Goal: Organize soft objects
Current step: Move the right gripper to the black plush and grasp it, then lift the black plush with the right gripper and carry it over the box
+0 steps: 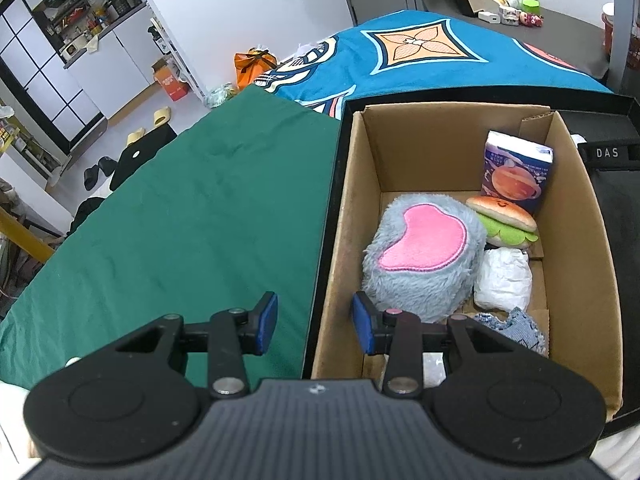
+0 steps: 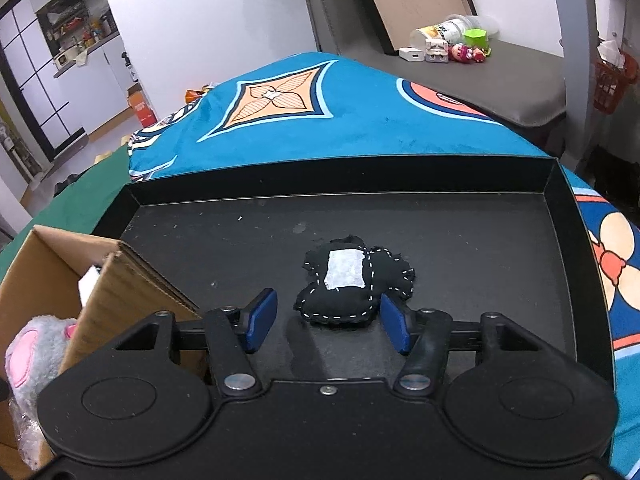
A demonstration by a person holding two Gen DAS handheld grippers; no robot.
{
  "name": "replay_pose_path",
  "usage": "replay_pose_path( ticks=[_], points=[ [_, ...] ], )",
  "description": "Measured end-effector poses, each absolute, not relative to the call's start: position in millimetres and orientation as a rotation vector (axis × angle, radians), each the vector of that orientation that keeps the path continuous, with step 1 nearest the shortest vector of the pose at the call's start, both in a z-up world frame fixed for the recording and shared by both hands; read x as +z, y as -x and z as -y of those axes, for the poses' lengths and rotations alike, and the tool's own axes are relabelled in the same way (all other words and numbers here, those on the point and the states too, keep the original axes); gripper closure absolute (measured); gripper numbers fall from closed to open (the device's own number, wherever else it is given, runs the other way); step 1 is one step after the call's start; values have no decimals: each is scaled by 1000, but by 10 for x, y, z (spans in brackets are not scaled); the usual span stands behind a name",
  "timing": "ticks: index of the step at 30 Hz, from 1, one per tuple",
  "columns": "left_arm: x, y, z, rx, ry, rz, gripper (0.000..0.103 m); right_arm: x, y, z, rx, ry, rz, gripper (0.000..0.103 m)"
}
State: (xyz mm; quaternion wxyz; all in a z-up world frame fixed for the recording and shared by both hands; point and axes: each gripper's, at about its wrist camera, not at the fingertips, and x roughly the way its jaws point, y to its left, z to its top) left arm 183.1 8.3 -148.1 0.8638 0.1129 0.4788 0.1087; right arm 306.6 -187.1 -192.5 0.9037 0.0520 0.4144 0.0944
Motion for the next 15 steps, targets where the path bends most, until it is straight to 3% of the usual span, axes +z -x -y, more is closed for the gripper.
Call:
replay_pose_path(
  ticks=[3, 4, 5, 15],
  points=[
    [-1475, -1832, -99, 227, -231, -1003, 63, -1943, -3077, 1856, 185, -92, -852, 60],
    [-1474, -1831, -101, 227, -229, -1002, 63, -1946, -3074, 1845, 185, -76, -850, 74],
    [-1473, -1835, -108, 227, -228, -1002, 63, -1950, -3066, 1840, 190, -57, -850, 80],
    [-1471, -1830, -100, 227, -235, -995, 63, -1902, -2849, 1976, 221, -35, -865, 91]
  ],
)
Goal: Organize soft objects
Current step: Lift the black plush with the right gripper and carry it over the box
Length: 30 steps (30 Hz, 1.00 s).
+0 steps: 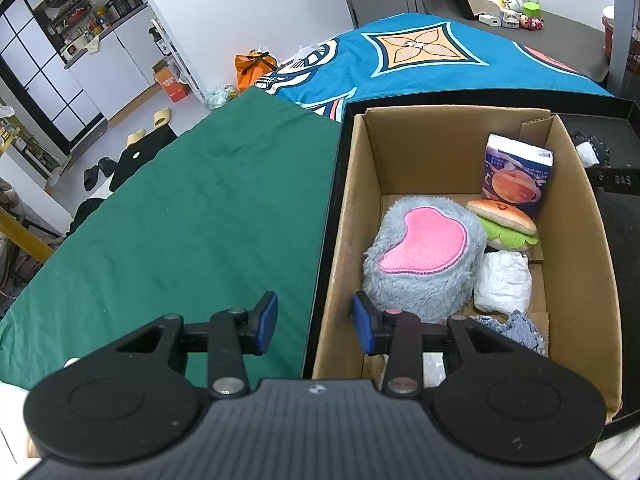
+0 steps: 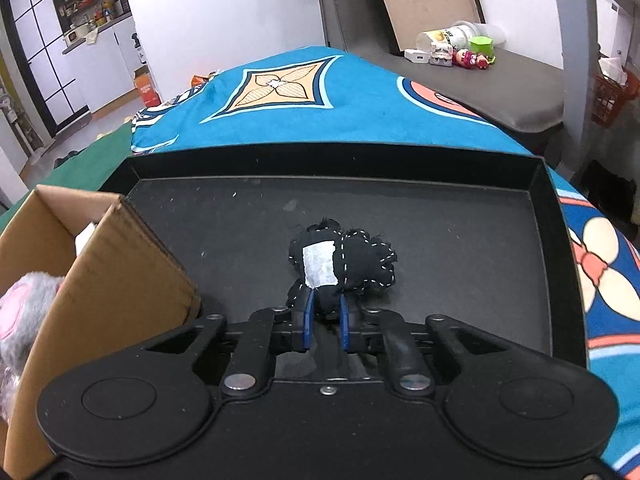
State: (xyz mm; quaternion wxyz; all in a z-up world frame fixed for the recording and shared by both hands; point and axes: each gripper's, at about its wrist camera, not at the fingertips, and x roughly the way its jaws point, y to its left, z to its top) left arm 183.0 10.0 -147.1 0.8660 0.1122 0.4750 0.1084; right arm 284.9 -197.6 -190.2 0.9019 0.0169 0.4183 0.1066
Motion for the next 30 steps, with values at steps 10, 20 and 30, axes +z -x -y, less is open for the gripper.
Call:
replay_pose_path(
  ticks=[10, 20, 30],
  points=[
    [-1411, -1766, -93, 226, -232, -970, 63, -1703, -2573, 2100, 199, -91, -865, 91],
    [-1271, -1649, -124, 224, -188, -907, 63, -1216, -2335, 1916, 240, -88, -809, 91],
    [-1268, -1606, -237, 185, -134, -901, 63, -905, -2232, 1633, 276, -60, -762, 91]
  ],
)
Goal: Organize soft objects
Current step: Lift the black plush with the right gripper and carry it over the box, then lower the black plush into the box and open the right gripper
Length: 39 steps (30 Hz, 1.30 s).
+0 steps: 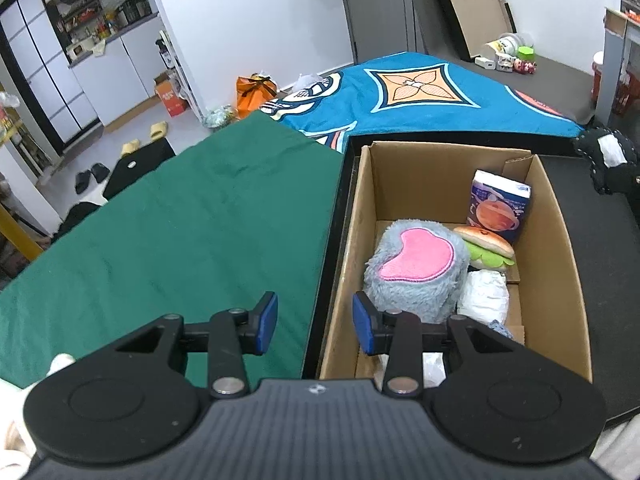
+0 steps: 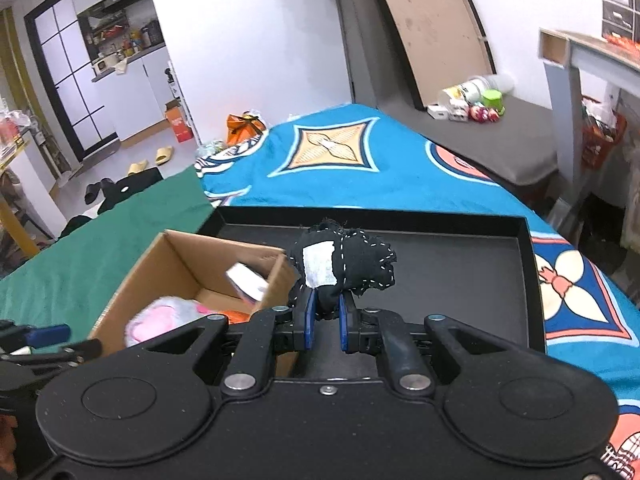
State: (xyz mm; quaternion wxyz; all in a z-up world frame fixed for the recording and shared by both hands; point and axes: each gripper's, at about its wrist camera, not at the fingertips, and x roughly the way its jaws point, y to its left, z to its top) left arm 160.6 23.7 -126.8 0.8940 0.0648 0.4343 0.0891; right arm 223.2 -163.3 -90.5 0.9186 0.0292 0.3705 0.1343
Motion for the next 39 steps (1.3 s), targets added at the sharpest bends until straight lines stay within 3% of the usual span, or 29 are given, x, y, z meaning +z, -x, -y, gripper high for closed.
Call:
replay_pose_path(
  ticks=[9, 21, 36, 39],
  points=[
    [-1321, -1623, -333, 161, -68, -936, 68, -756, -2218, 1321, 303, -13, -743, 91],
    [-1351, -1655, -398, 108, 0, -952, 92, -607, -2246, 935, 346, 55, -735, 91],
    [-1346, -1630, -474, 86, 49, -943, 94, -644, -2283, 425, 449, 90, -744, 89],
    [-1349, -1636, -483, 86, 54, -945, 94, -651, -2285, 317, 492, 86, -758, 82]
  ],
)
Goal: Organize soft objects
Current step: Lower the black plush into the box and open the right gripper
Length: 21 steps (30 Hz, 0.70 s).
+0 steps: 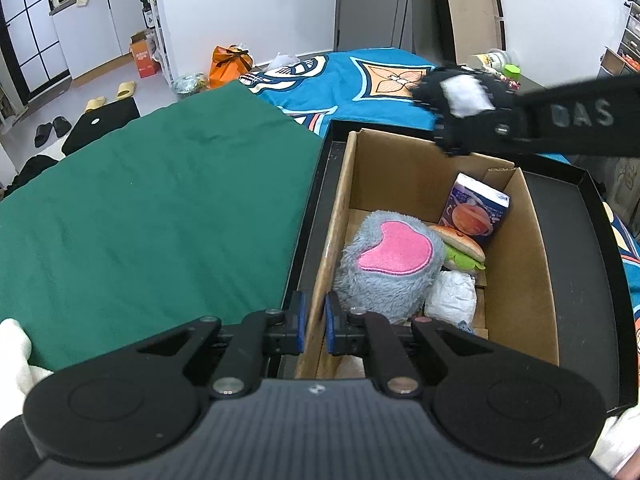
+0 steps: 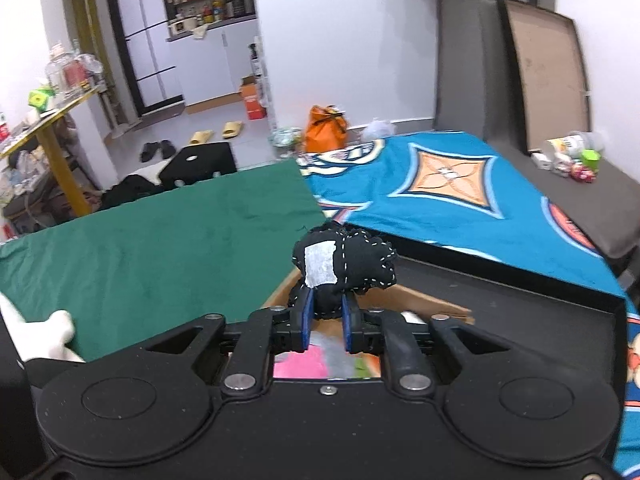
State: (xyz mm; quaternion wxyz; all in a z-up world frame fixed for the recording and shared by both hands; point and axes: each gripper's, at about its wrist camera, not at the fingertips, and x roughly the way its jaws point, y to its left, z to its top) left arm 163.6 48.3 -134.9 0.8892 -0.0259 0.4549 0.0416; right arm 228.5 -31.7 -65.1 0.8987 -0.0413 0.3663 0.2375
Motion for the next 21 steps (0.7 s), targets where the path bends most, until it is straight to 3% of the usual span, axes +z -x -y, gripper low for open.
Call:
replay_pose_path(
  ticks=[3, 21],
  points=[
    [-1351, -1643, -493, 86, 60, -946, 94, -668, -2285, 261, 494, 99, -761, 73],
    [-1329, -1629, -469, 94, 40, -944, 92, -766, -2128, 800, 395, 29, -821, 71]
  ],
)
